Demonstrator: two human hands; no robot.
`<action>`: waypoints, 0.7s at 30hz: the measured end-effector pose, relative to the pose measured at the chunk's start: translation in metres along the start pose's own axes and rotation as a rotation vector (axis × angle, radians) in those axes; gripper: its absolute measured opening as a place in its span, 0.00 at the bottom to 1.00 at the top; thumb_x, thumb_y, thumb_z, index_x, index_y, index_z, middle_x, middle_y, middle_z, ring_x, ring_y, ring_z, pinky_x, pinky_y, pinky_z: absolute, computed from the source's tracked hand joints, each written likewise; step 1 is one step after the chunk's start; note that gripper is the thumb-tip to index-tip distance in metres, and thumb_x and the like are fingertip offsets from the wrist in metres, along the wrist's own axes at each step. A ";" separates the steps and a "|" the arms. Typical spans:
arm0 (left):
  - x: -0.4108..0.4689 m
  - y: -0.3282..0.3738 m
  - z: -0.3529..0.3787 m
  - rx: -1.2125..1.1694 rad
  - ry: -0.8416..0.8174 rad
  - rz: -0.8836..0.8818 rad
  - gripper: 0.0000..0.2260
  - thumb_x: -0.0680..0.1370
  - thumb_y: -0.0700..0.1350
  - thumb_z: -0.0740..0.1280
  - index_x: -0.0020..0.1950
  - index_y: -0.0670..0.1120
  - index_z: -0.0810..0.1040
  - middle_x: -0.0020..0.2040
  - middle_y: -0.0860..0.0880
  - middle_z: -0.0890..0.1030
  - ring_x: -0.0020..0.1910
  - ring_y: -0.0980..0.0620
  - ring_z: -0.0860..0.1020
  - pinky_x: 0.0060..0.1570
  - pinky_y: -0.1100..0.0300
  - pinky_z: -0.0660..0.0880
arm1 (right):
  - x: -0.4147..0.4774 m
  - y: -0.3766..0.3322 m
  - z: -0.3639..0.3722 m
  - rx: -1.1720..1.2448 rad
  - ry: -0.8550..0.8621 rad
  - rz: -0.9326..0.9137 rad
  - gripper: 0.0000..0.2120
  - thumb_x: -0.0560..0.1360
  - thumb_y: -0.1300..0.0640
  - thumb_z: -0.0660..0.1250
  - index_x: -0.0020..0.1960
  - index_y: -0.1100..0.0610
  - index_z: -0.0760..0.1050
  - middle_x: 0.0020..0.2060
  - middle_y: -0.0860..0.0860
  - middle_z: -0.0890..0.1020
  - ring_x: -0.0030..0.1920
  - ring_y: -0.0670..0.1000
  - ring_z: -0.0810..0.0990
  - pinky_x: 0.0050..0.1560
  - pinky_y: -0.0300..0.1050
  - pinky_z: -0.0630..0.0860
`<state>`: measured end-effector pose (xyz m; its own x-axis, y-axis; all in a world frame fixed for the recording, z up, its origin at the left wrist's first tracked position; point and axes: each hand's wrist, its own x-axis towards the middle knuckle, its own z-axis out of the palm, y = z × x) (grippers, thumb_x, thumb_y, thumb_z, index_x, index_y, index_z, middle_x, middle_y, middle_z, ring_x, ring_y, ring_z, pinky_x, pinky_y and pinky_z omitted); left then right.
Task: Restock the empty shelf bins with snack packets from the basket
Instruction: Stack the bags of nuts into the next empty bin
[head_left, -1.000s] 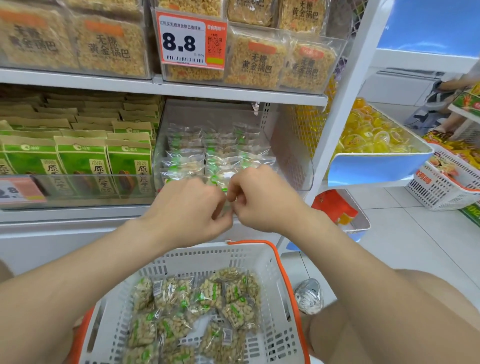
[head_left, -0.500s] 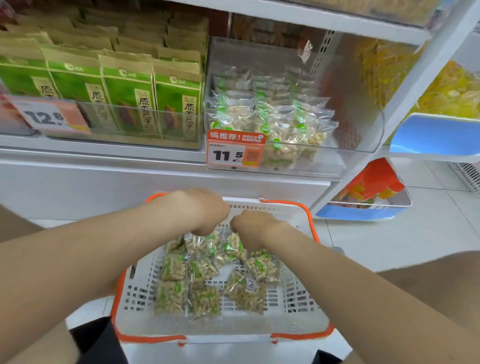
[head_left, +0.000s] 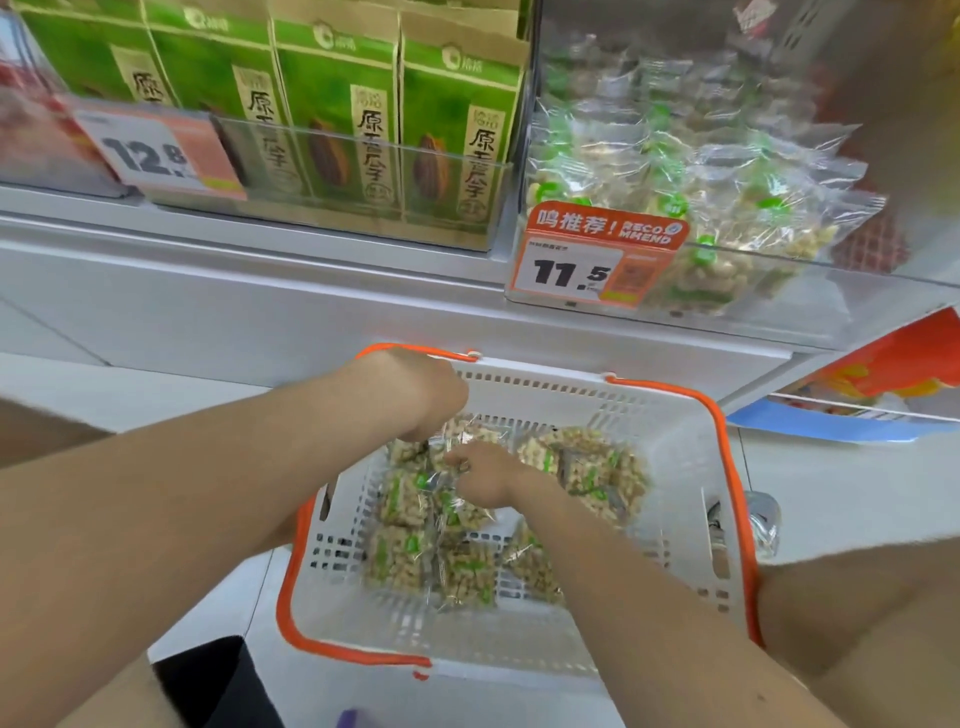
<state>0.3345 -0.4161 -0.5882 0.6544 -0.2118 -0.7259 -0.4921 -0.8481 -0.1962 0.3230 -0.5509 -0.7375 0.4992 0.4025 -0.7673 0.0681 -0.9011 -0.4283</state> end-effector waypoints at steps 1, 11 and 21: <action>0.002 -0.002 0.002 -0.005 0.000 -0.001 0.11 0.80 0.32 0.62 0.56 0.45 0.79 0.50 0.47 0.81 0.35 0.50 0.73 0.30 0.58 0.68 | 0.001 0.000 0.000 0.075 0.000 0.000 0.25 0.80 0.66 0.59 0.77 0.62 0.69 0.78 0.58 0.69 0.77 0.63 0.67 0.75 0.61 0.67; 0.006 -0.006 -0.001 -0.067 0.033 -0.010 0.11 0.78 0.31 0.63 0.55 0.43 0.79 0.40 0.49 0.73 0.32 0.50 0.69 0.33 0.57 0.67 | -0.007 -0.016 -0.012 0.212 0.445 -0.097 0.13 0.73 0.71 0.62 0.51 0.69 0.83 0.47 0.63 0.86 0.50 0.61 0.85 0.49 0.55 0.84; -0.011 -0.009 -0.019 -0.512 0.168 0.115 0.37 0.72 0.57 0.81 0.74 0.50 0.68 0.64 0.52 0.78 0.60 0.48 0.78 0.60 0.52 0.77 | -0.083 -0.005 -0.067 0.379 0.798 -0.269 0.13 0.78 0.50 0.71 0.37 0.54 0.79 0.34 0.53 0.81 0.38 0.49 0.79 0.39 0.46 0.72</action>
<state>0.3425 -0.4153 -0.5654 0.7162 -0.3562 -0.6002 -0.2511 -0.9339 0.2547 0.3393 -0.5905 -0.6397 0.9646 0.2333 -0.1231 0.0513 -0.6237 -0.7800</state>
